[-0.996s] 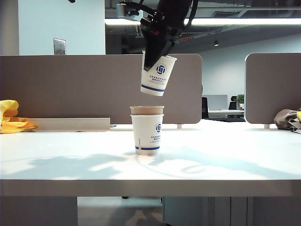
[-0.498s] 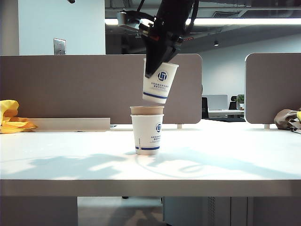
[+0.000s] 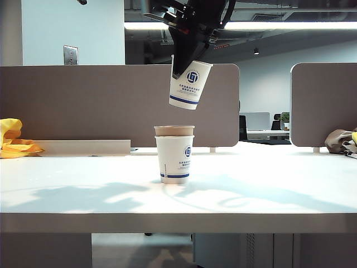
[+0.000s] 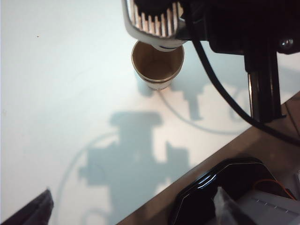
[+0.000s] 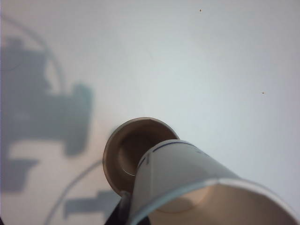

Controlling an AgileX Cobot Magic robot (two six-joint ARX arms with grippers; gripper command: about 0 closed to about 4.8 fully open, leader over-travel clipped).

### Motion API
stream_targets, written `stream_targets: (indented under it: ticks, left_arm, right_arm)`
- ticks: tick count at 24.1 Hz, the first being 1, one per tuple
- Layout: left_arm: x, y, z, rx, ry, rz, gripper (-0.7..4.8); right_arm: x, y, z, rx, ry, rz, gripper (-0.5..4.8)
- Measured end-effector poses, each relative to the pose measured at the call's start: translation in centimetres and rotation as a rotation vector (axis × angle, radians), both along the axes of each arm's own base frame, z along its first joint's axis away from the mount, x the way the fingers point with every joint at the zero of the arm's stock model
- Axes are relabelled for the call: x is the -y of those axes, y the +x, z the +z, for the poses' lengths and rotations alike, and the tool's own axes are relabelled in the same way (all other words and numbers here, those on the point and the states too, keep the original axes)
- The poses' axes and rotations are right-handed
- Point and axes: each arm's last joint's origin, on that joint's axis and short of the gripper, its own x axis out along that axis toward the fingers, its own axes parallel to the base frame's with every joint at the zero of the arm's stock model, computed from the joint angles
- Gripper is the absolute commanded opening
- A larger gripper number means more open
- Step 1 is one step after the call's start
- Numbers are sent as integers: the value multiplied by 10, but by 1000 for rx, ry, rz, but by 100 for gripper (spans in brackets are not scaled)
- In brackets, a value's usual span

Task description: Pick up all the paper cups on the table one by one and stack them together.

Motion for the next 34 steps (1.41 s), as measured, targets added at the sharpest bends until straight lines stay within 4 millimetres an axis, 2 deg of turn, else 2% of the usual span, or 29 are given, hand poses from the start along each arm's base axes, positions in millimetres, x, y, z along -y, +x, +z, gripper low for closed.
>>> stream_targets:
  ticks: [15,34]
  left_arm:
    - [3,5,4,59,-38,1,479]
    - [4,6,4,62,-40,1,479]
  right_arm:
    - [-12,-4,12,88,66,27,-6]
    - [-10,-5,12,94,35,-20,-6]
